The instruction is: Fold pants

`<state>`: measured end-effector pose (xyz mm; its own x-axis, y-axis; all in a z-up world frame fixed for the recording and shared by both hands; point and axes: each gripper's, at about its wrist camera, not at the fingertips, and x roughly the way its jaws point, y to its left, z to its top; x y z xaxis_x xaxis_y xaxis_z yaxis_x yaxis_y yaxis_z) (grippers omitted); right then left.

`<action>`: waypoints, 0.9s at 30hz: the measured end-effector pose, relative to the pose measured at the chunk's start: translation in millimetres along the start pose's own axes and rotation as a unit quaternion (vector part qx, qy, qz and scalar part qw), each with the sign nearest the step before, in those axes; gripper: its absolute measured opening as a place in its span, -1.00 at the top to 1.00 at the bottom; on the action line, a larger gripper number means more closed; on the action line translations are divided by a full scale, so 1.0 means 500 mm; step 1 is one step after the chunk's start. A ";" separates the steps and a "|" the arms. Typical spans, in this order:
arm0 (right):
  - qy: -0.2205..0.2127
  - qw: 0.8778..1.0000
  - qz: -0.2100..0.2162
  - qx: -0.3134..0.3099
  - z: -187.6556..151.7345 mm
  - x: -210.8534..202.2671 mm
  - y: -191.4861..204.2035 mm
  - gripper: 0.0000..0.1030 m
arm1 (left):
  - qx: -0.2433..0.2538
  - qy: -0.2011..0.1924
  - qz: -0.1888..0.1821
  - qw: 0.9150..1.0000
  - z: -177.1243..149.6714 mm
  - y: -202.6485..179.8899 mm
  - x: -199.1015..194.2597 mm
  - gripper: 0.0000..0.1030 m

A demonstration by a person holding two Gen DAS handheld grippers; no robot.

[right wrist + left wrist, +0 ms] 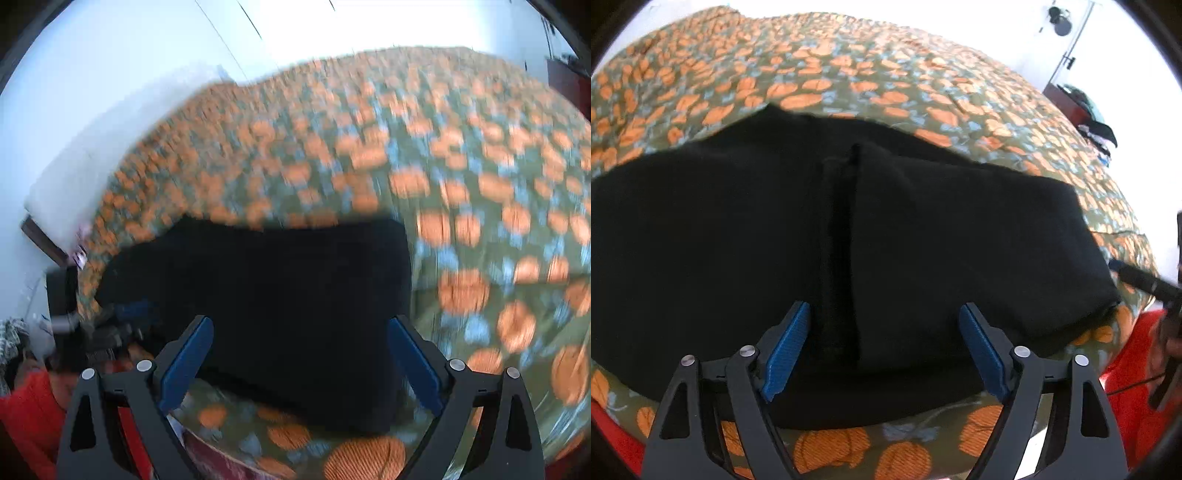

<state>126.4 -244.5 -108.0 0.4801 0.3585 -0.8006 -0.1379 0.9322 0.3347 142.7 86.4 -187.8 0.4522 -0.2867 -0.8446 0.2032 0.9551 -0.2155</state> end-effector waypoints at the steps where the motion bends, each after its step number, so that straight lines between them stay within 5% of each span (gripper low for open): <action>1: 0.001 1.000 -0.002 0.003 -0.004 0.000 -0.004 -0.84 | -0.005 -0.006 -0.005 1.000 0.002 0.002 -0.010 -0.59; 7: -0.057 0.997 -0.002 -0.060 0.004 -0.042 0.049 -0.84 | -0.076 -0.056 -0.018 0.995 0.003 0.070 -0.078 -0.65; 10: -0.031 0.997 -0.002 -0.065 0.001 -0.005 0.063 -0.84 | -0.123 -0.065 0.005 0.990 0.000 0.127 -0.092 -0.65; 16: -0.007 0.998 -0.007 -0.061 -0.027 0.020 0.055 -0.84 | -0.257 -0.088 0.007 0.962 -0.037 0.261 -0.128 -0.65; 22: -0.008 0.998 -0.003 -0.057 -0.029 0.023 0.054 -0.84 | -0.293 -0.120 0.006 0.949 -0.067 0.301 -0.176 -0.65; 24: -0.009 0.998 -0.002 -0.055 -0.029 0.023 0.053 -0.84 | -0.327 -0.148 -0.004 0.933 -0.073 0.347 -0.200 -0.65; 27: -0.011 0.999 0.003 -0.050 -0.028 0.022 0.050 -0.84 | -0.428 -0.197 0.013 0.882 -0.124 0.449 -0.248 -0.65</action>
<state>115.9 -216.3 -115.4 0.4972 0.3639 -0.7876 -0.2262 0.9308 0.2872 78.5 341.2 -162.1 0.7485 -0.1057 -0.6546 -0.4657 0.6189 -0.6325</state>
